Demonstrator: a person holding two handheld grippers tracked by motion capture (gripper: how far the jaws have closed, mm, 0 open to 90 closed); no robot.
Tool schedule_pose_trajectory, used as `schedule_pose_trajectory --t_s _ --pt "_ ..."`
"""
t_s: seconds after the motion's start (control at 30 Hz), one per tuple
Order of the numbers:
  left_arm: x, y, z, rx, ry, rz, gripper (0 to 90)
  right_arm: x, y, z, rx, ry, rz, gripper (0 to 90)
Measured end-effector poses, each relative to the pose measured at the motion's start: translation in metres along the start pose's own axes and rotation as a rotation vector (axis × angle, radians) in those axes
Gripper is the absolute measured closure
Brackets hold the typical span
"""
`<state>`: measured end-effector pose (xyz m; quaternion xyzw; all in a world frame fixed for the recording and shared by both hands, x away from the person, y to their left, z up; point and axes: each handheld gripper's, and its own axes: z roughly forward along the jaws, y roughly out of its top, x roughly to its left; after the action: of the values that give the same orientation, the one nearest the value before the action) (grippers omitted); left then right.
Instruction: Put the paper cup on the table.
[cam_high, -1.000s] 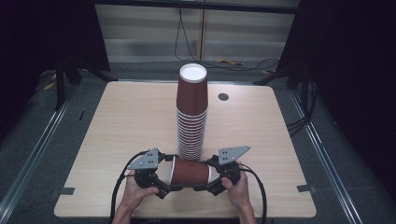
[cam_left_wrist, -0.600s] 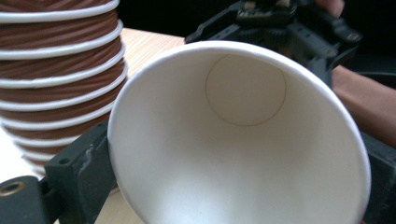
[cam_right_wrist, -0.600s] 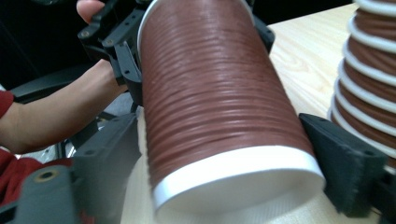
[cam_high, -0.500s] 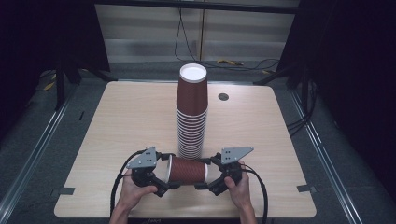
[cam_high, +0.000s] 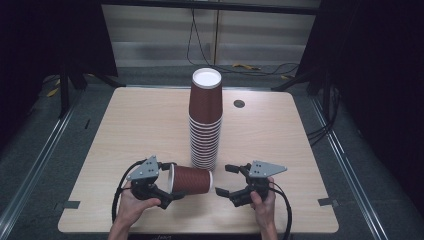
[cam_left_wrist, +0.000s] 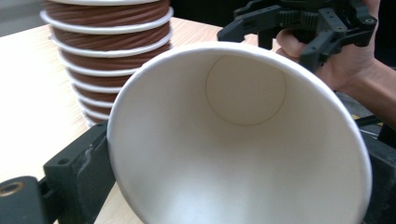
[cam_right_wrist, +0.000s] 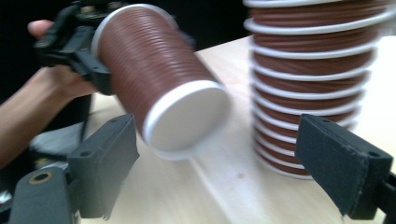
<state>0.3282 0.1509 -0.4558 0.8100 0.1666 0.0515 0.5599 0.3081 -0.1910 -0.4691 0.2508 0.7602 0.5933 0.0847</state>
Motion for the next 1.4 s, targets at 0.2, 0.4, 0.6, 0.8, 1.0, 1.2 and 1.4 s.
schedule_pose_trajectory --t_s 0.2,0.4,0.6,0.8,1.0,1.2,1.4 --pt "0.006 0.002 -0.013 0.016 0.040 -0.009 4.9 -0.003 -0.006 -0.009 -0.045 -0.154 0.013 13.0" --pt "0.011 0.003 -0.021 0.047 0.073 -0.025 4.8 -0.005 -0.015 -0.020 -0.092 -0.230 0.049 12.9" --pt "0.016 0.001 -0.028 0.069 0.099 -0.044 4.8 -0.005 -0.022 -0.031 -0.144 -0.407 0.073 12.8" --pt "0.025 0.002 -0.037 0.094 0.153 -0.068 4.7 -0.008 -0.032 -0.036 -0.166 -0.529 0.077 13.0" --pt "0.032 0.005 -0.041 0.138 0.193 -0.075 4.6 -0.007 -0.038 -0.036 -0.203 -0.660 0.053 13.1" --pt "0.043 0.008 -0.043 0.159 0.191 -0.095 4.6 -0.007 -0.042 -0.035 -0.214 -0.697 0.043 13.1" --pt "0.051 0.011 -0.046 0.195 0.205 -0.109 4.6 -0.006 -0.043 -0.035 -0.232 -0.700 0.023 12.9"
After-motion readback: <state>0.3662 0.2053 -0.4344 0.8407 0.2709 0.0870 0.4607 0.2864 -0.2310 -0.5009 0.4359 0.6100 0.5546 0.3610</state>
